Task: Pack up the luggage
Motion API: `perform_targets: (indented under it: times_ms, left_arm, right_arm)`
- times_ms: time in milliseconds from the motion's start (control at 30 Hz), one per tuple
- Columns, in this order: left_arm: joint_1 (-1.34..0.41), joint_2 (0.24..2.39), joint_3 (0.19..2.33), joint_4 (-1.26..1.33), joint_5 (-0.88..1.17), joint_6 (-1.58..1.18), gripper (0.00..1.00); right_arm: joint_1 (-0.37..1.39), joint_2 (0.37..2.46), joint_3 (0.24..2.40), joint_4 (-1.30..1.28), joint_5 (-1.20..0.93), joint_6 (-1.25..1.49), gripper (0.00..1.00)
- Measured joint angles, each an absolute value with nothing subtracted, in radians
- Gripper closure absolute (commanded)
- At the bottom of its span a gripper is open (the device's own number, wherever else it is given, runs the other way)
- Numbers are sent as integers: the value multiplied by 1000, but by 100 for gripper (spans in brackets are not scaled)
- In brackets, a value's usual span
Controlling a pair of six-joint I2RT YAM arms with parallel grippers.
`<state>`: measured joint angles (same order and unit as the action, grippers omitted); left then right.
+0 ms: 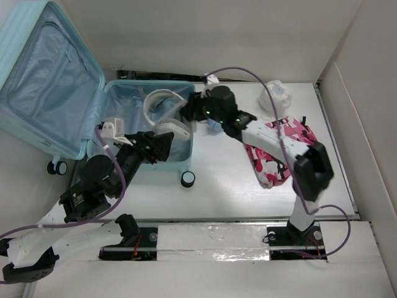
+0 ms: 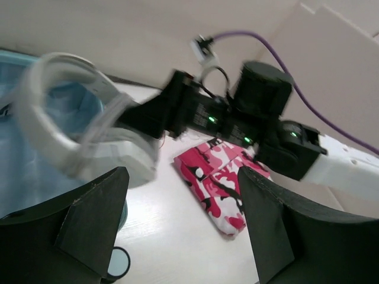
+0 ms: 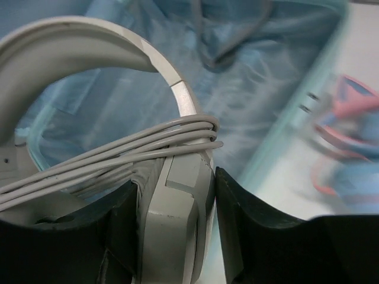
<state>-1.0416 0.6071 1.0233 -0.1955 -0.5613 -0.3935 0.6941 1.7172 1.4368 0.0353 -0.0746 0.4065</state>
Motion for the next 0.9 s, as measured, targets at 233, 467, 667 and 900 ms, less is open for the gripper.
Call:
perform_targets:
  times_ms: [233,467,667,900]
  left_arm:
    - [-1022,705,997,-199,-559,-449,24]
    - [-960,833,977,-104,-541,-461,29]
    - [-912,1200,1115,-19,-486,-425,30]
    - [-820,1801,1528,-62,-356,-334,22]
  right_arm:
    - [746,1982,1665,69,-163,464,2]
    - [606,1666,1317,150,-179,469,80]
    - [385,1270,950,233,-118,470,74]
    - [171,968,644,226,-125,471,30]
